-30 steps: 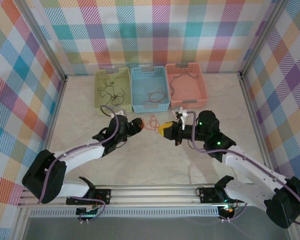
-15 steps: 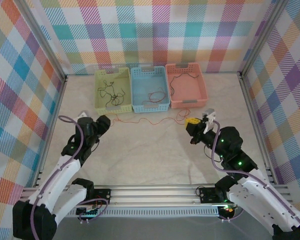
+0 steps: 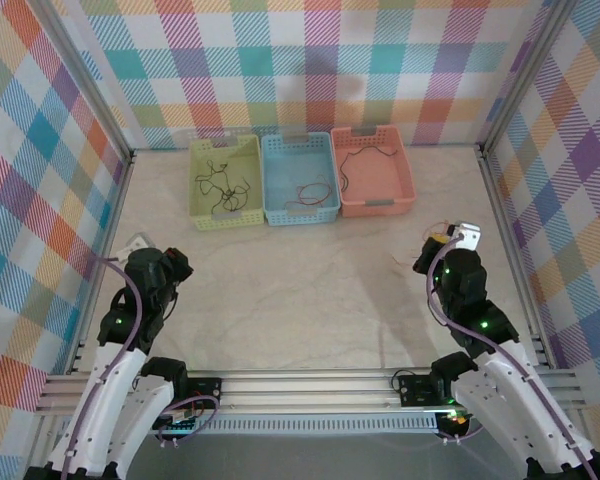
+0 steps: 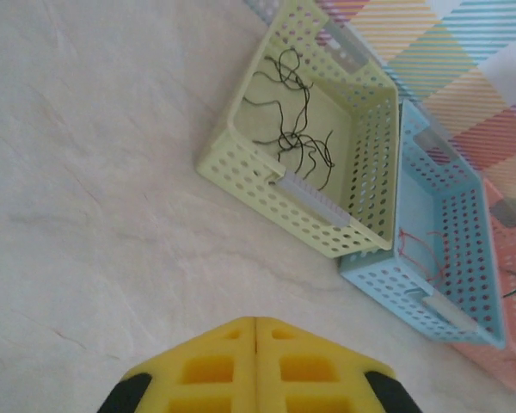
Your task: Untangle the cables
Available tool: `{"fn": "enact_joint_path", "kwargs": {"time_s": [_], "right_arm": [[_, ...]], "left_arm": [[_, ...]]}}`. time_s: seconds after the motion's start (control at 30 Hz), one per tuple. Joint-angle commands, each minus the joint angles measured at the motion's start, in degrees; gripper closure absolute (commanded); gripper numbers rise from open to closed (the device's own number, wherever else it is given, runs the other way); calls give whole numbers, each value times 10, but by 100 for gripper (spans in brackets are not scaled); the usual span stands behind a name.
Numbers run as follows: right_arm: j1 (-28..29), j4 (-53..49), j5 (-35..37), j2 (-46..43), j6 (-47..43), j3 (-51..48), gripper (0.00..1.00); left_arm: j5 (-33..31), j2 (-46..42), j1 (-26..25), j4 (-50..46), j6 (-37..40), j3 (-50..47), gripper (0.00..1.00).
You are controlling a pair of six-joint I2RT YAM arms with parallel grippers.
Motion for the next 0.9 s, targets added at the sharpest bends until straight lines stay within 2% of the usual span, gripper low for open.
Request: {"fn": "enact_joint_path", "kwargs": {"time_s": [0.0, 0.03, 0.1, 0.17, 0.27, 0.37, 0.4, 0.53, 0.67, 0.77, 0.87], "right_arm": [[-35, -36, 33, 13, 39, 26, 100], [-44, -19, -12, 17, 37, 23, 100], [-47, 52, -132, 14, 22, 1, 100], [-47, 92, -240, 28, 16, 1, 100], [-47, 104, -348, 60, 10, 27, 100], [-47, 127, -435, 78, 33, 46, 100], [-47, 135, -452, 85, 47, 53, 100], [-47, 149, -492, 116, 91, 83, 100], [-47, 165, -521, 149, 130, 111, 100], [-47, 166, -539, 175, 155, 131, 100], [-47, 170, -568, 204, 178, 145, 100]], "left_arm": [[-30, -20, 9, -39, 16, 26, 100], [-19, -23, 9, -35, 15, 27, 100], [53, -28, 9, 11, 24, 14, 100], [142, -22, 10, 70, 24, 0, 89], [275, 10, 7, 153, 27, -2, 66], [342, 41, -15, 202, 31, 6, 51], [348, 50, -31, 211, 38, 10, 45], [342, 100, -119, 228, 85, 38, 31], [330, 161, -204, 236, 133, 69, 24], [329, 199, -240, 251, 165, 79, 17], [342, 242, -262, 253, 193, 104, 16]]}}
